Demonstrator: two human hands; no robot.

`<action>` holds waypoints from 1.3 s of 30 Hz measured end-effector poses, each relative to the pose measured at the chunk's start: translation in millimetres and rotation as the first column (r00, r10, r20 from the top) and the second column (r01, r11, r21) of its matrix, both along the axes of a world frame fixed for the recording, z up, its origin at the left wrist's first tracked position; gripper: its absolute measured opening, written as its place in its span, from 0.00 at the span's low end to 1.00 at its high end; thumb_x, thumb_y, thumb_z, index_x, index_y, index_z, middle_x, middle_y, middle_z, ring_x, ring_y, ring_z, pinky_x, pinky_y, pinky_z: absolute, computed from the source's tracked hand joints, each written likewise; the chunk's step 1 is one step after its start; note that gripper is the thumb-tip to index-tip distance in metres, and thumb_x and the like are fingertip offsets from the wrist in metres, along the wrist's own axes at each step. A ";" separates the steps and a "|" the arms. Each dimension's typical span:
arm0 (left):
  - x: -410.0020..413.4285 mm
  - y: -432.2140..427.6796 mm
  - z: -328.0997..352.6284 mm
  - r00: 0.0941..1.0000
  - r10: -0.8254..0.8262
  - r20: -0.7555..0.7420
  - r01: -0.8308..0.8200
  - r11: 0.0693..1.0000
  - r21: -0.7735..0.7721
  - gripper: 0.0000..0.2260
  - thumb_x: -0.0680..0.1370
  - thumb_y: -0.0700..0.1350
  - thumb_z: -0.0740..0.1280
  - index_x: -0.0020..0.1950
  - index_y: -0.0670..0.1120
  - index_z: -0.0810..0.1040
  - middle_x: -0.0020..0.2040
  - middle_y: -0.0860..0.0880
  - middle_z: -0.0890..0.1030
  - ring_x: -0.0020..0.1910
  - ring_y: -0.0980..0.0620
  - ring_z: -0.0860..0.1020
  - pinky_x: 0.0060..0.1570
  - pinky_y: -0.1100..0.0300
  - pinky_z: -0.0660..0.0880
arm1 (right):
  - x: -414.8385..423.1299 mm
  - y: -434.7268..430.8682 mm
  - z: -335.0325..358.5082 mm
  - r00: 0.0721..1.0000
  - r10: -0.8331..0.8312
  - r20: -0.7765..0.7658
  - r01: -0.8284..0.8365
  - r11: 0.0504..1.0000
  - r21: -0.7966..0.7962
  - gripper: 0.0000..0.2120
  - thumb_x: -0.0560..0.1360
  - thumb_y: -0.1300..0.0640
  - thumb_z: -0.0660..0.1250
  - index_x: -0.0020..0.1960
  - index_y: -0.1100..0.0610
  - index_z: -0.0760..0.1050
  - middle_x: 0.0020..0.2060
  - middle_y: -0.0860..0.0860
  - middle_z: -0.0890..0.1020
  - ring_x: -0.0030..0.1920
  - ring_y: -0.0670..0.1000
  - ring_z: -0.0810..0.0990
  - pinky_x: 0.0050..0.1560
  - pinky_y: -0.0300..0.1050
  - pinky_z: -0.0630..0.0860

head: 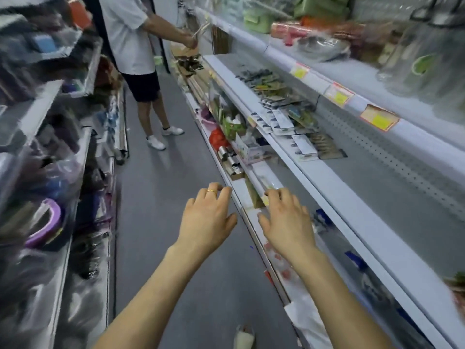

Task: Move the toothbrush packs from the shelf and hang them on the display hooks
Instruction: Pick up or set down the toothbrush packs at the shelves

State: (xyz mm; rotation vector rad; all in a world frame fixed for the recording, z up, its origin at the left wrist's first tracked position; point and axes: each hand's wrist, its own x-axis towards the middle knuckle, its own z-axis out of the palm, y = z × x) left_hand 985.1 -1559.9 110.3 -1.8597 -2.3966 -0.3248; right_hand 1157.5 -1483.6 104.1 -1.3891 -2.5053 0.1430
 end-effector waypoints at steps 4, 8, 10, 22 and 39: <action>-39.9 70.8 1.0 1.000 0.013 -0.010 -0.013 1.000 -0.023 0.24 0.75 0.55 0.73 0.68 0.48 0.76 0.65 0.46 0.77 0.58 0.41 0.78 0.45 0.47 0.78 | -38.9 78.4 -3.2 1.000 0.017 -0.021 -0.017 1.000 -0.022 0.17 0.79 0.50 0.68 0.65 0.53 0.71 0.59 0.53 0.75 0.59 0.58 0.76 0.53 0.55 0.75; -88.1 142.9 8.9 0.996 0.081 -0.023 -0.082 0.997 -0.010 0.23 0.75 0.54 0.74 0.66 0.47 0.77 0.66 0.45 0.77 0.60 0.40 0.78 0.46 0.47 0.77 | -86.5 159.3 -4.8 0.999 0.046 0.011 -0.046 0.998 -0.050 0.16 0.79 0.50 0.67 0.64 0.55 0.72 0.58 0.55 0.75 0.58 0.60 0.76 0.53 0.57 0.76; -110.1 174.3 8.8 0.998 0.063 -0.013 -0.063 0.998 -0.007 0.23 0.75 0.54 0.73 0.67 0.47 0.76 0.66 0.45 0.77 0.60 0.40 0.77 0.46 0.46 0.77 | -107.3 190.6 -5.6 0.999 0.039 0.003 -0.038 0.998 -0.059 0.17 0.79 0.50 0.67 0.64 0.55 0.71 0.58 0.55 0.75 0.58 0.60 0.77 0.52 0.57 0.76; -249.2 412.0 -29.8 0.971 -0.232 0.059 0.236 0.969 -0.066 0.23 0.79 0.56 0.69 0.71 0.49 0.72 0.69 0.45 0.74 0.64 0.40 0.75 0.52 0.45 0.77 | -210.0 364.4 -48.8 0.956 -0.291 0.028 0.291 0.940 -0.179 0.21 0.80 0.48 0.66 0.69 0.55 0.70 0.62 0.55 0.74 0.63 0.59 0.75 0.58 0.57 0.75; -201.6 657.7 -58.8 0.729 -0.647 0.226 0.684 0.702 -0.198 0.25 0.82 0.59 0.65 0.74 0.47 0.69 0.69 0.42 0.73 0.68 0.37 0.71 0.61 0.41 0.75 | -137.2 424.9 -85.4 0.399 -0.908 -0.127 0.825 0.415 -0.382 0.22 0.81 0.53 0.69 0.73 0.58 0.72 0.68 0.59 0.74 0.68 0.63 0.73 0.65 0.57 0.74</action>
